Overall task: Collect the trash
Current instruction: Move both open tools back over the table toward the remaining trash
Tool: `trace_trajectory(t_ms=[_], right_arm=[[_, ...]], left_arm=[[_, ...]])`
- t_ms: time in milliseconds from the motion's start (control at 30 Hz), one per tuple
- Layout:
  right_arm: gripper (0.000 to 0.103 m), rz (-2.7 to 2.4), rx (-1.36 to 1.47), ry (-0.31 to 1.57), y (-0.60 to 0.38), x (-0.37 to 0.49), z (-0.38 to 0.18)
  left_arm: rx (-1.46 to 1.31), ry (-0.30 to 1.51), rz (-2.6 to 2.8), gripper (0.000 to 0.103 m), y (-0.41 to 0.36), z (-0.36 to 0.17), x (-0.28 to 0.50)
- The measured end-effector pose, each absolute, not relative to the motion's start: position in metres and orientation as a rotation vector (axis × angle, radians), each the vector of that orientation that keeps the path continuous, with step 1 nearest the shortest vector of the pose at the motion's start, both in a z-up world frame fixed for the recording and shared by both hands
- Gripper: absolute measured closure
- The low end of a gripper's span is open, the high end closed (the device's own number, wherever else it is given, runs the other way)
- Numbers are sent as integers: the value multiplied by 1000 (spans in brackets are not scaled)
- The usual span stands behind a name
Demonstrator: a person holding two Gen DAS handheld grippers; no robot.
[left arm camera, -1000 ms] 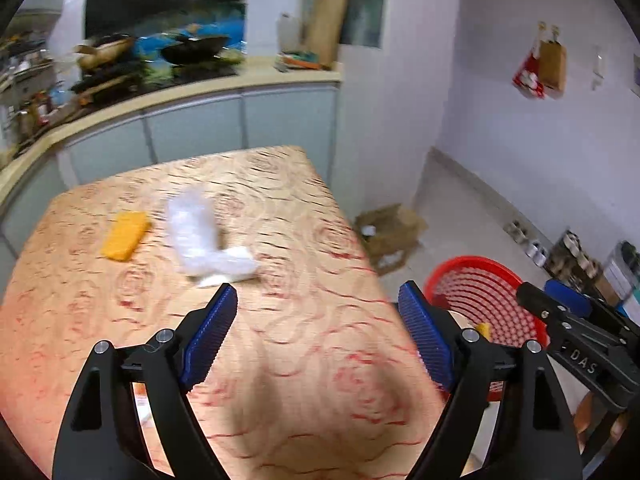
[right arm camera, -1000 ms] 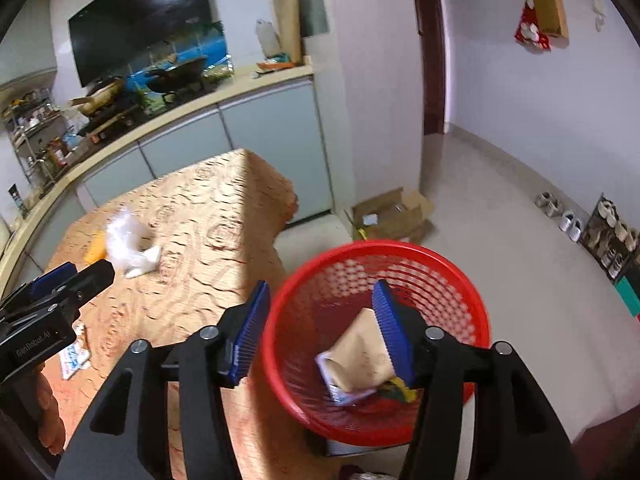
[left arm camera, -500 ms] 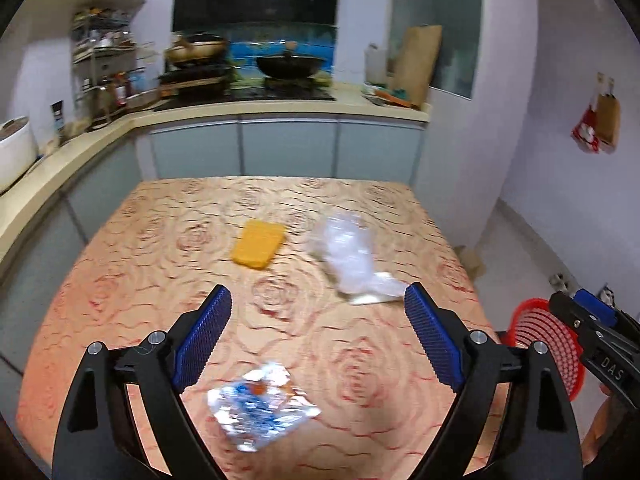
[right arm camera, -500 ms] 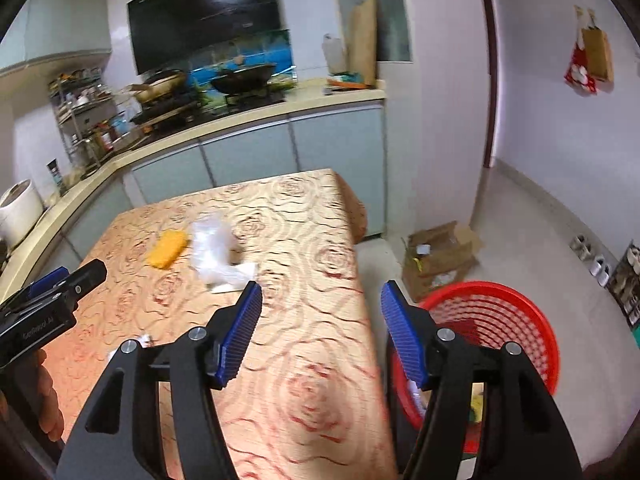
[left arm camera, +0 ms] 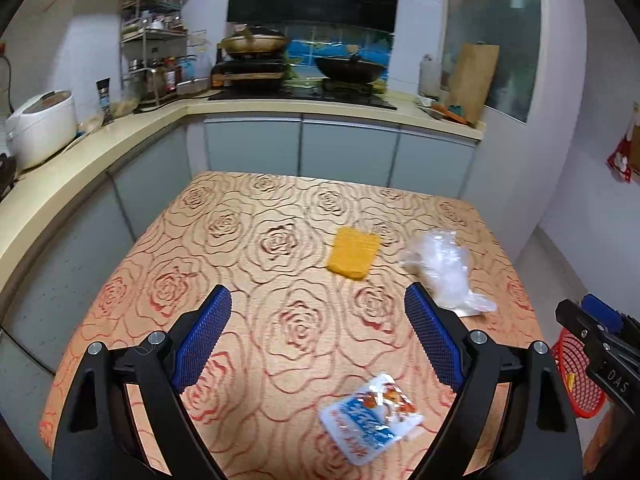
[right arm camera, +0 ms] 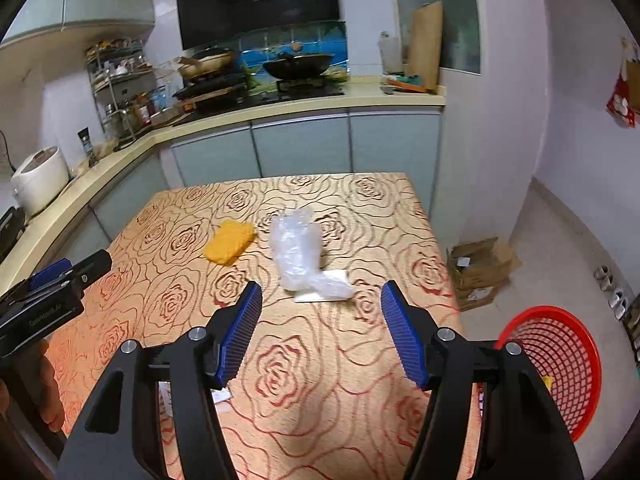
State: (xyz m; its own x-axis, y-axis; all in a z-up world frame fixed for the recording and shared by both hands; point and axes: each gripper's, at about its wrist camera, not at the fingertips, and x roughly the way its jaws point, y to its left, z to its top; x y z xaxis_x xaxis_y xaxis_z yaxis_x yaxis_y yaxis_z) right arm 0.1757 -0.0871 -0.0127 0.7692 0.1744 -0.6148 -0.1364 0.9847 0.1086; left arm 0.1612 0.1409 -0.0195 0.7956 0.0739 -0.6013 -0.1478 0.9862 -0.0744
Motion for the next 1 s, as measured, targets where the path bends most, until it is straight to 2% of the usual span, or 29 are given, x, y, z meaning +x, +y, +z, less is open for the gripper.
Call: trace_trajectory(t_ms=[433, 1000], right_arm=[[43, 194, 24, 704, -50, 199, -24], [43, 175, 12, 762, -50, 234, -51]], left_arm=[[-156, 661, 173, 17, 185, -35, 184], [-151, 719, 136, 17, 181, -64, 229]])
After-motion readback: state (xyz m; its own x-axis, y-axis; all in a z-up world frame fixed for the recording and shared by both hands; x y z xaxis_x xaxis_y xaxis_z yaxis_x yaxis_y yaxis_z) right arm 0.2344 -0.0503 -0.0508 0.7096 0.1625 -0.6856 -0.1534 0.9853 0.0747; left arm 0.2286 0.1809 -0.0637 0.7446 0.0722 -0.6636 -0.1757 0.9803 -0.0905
